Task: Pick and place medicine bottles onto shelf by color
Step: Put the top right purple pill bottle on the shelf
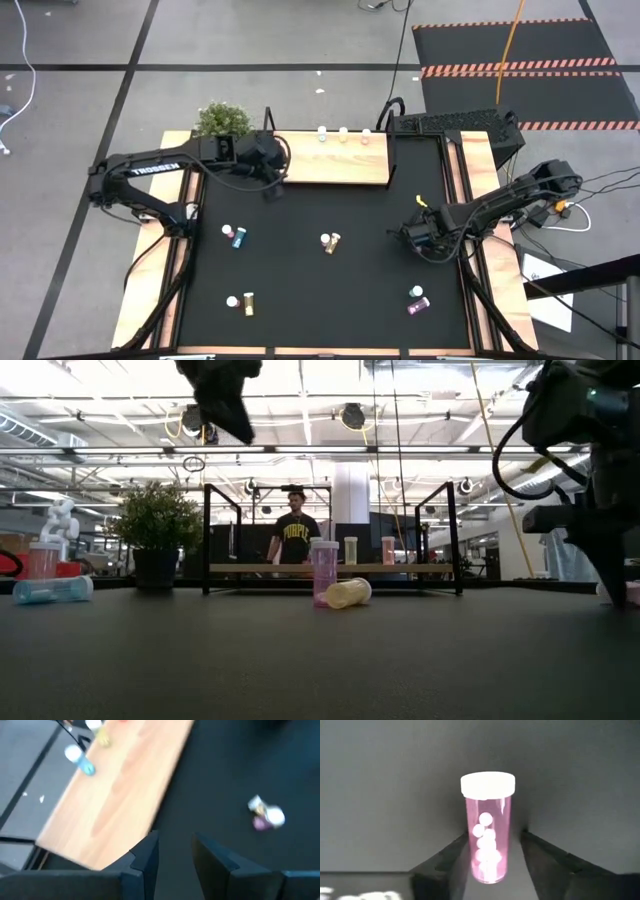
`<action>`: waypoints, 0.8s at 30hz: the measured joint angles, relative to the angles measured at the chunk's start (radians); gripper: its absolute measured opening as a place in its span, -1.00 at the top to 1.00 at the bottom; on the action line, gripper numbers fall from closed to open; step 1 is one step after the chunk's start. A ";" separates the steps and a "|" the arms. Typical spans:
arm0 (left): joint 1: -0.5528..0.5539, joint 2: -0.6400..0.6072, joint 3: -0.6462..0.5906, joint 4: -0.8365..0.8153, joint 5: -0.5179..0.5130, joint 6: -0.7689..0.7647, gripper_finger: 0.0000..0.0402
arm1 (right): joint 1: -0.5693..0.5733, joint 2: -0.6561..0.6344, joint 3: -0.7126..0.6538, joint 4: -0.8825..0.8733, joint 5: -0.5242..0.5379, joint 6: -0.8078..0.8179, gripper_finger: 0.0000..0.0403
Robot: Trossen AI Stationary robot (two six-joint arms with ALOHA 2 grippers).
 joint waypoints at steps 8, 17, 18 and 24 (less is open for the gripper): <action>0.090 0.038 -0.003 0.231 0.010 0.036 0.41 | 0.033 -0.006 0.004 0.021 0.112 -0.225 0.54; 0.193 0.154 -0.002 0.371 0.057 -0.099 0.41 | 0.030 -0.045 0.006 0.259 0.432 -0.741 0.55; 0.193 0.159 -0.001 0.376 0.075 -0.119 0.41 | 0.030 -0.058 0.006 0.300 0.450 -0.797 0.55; 0.178 0.210 -0.001 0.362 0.078 -0.222 0.41 | 0.019 -0.159 0.006 0.572 0.497 -1.165 0.55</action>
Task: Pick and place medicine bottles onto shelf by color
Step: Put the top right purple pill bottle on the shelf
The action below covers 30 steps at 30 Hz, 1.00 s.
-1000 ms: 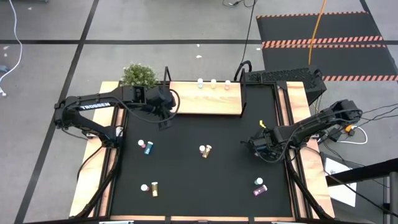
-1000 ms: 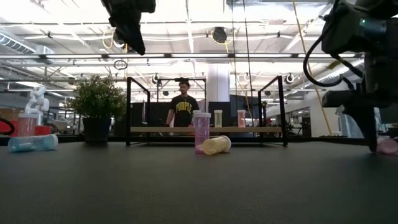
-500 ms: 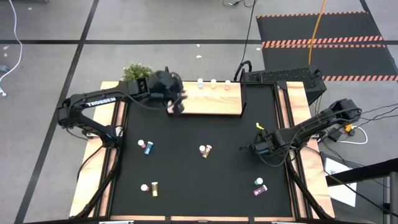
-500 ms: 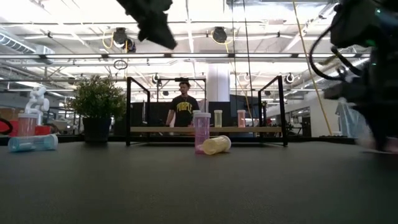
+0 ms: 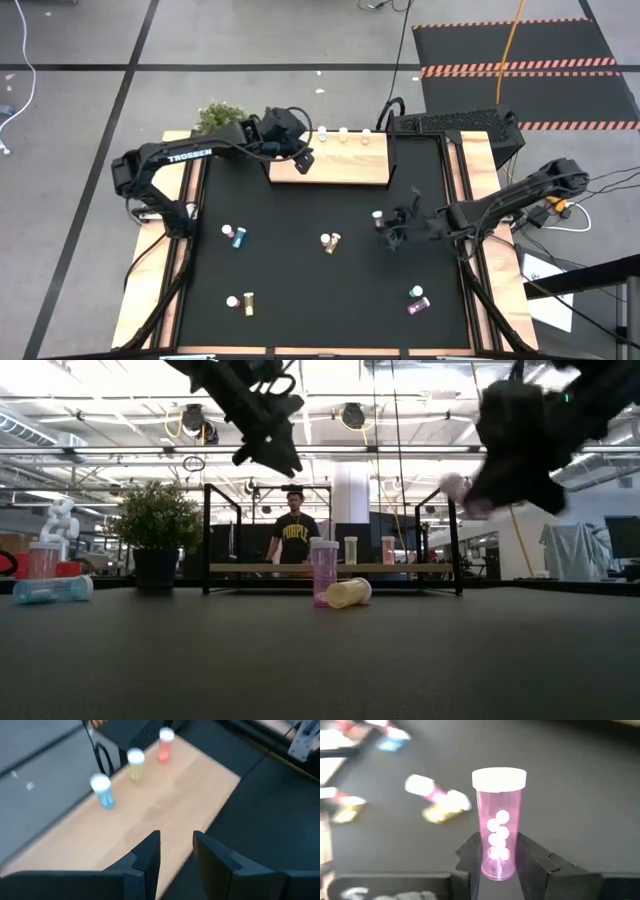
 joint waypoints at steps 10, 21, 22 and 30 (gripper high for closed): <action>-0.080 -0.021 -0.001 0.218 0.164 0.007 0.41 | -0.124 -0.058 0.001 0.436 0.002 -0.838 0.55; -0.063 -0.064 0.001 0.580 0.277 0.262 0.14 | -0.432 -0.023 0.089 0.627 -0.128 -1.187 0.55; -0.064 -0.052 0.001 0.632 0.300 0.272 0.08 | -0.452 -0.004 0.112 0.626 -0.138 -1.209 0.55; -0.060 -0.013 0.001 0.699 0.345 0.412 -0.24 | -0.578 0.180 0.279 0.582 -0.191 -1.271 0.55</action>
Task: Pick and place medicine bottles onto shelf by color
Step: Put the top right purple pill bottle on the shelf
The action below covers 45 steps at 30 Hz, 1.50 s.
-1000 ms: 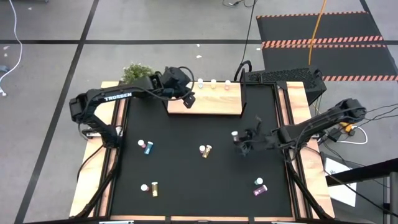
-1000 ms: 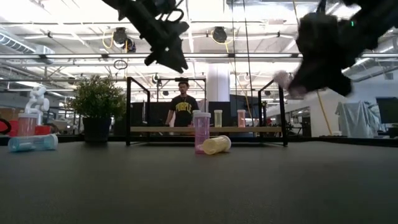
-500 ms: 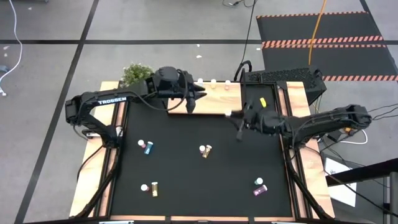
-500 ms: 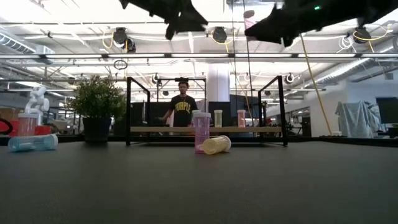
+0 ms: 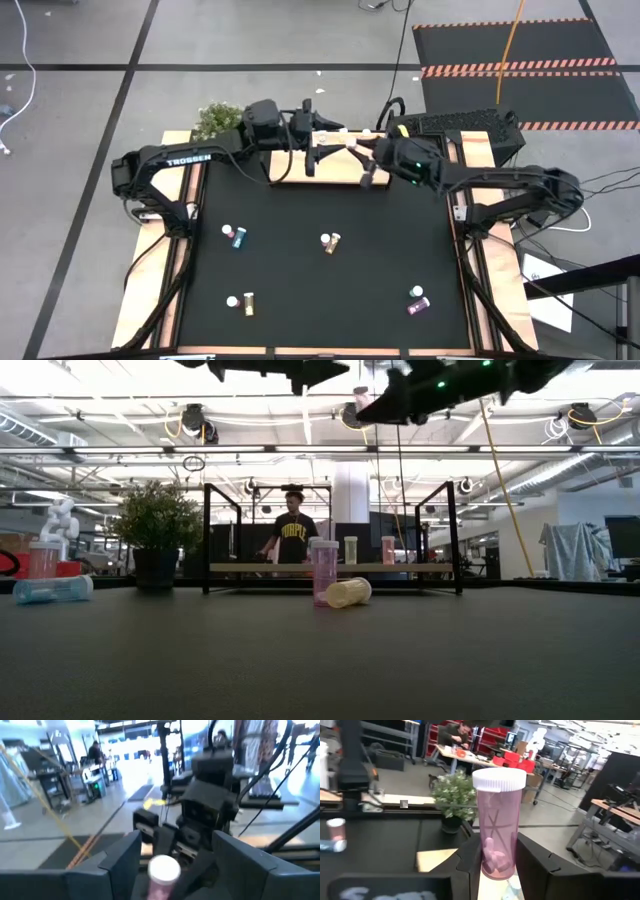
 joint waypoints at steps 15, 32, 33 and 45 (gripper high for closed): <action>0.056 -0.008 0.000 -0.405 -0.052 0.071 -0.11 | -0.059 0.232 0.101 0.007 -0.219 0.004 0.55; 0.041 -0.008 -0.001 -0.328 -0.103 0.116 0.04 | -0.060 0.237 0.105 0.076 -0.208 0.118 0.55; 0.040 -0.008 -0.001 -0.324 -0.103 0.124 0.01 | -0.060 0.238 0.105 0.074 -0.209 0.118 0.55; 0.027 -0.008 -0.001 -0.336 -0.103 0.142 0.08 | -0.060 0.238 0.105 0.072 -0.213 0.116 0.55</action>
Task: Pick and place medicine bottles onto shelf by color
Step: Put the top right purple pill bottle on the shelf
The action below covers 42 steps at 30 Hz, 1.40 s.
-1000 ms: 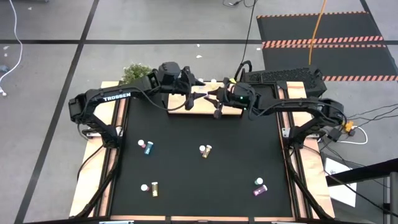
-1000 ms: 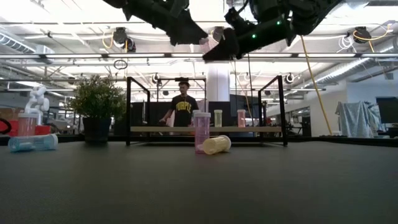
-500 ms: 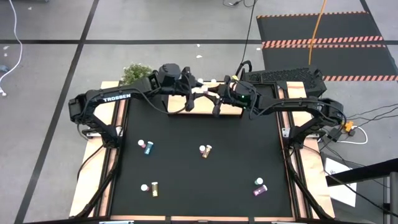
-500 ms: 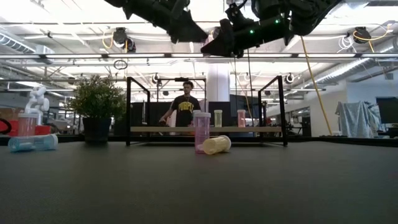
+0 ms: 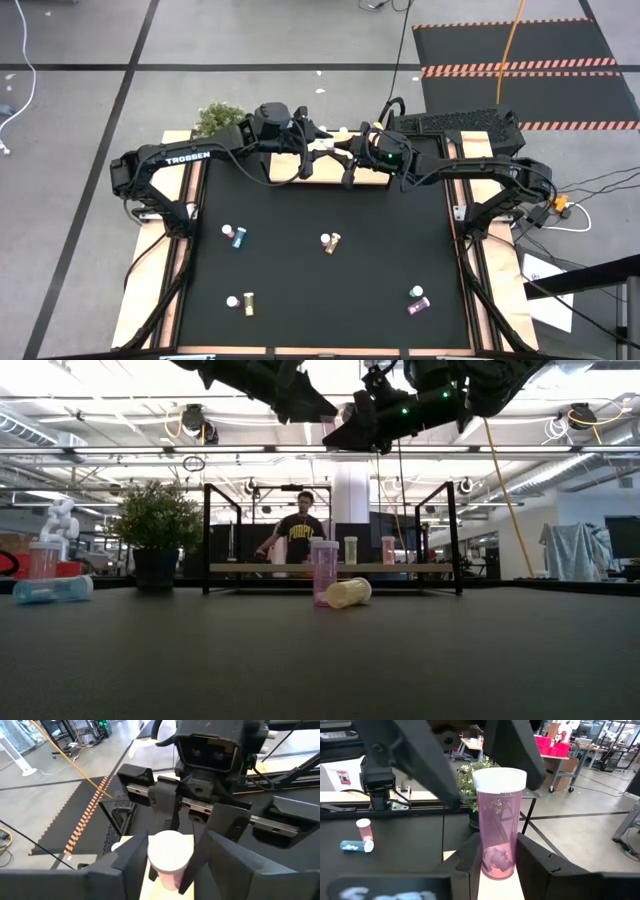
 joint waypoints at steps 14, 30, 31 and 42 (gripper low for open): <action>0.010 -0.001 0.001 -0.027 0.001 -0.046 0.33 | 0.000 0.000 -0.001 -0.004 -0.022 -0.010 0.54; 0.040 -0.001 0.001 -0.023 -0.047 -0.139 0.34 | -0.008 -0.010 -0.001 0.001 -0.016 0.014 0.01; 0.045 -0.001 0.001 -0.022 -0.061 -0.138 0.33 | -0.009 -0.018 -0.001 -0.009 -0.015 0.014 -0.02; 0.166 -0.001 0.001 -0.022 -0.167 -0.130 0.38 | -0.048 -0.145 -0.002 -0.113 0.039 -0.087 -0.11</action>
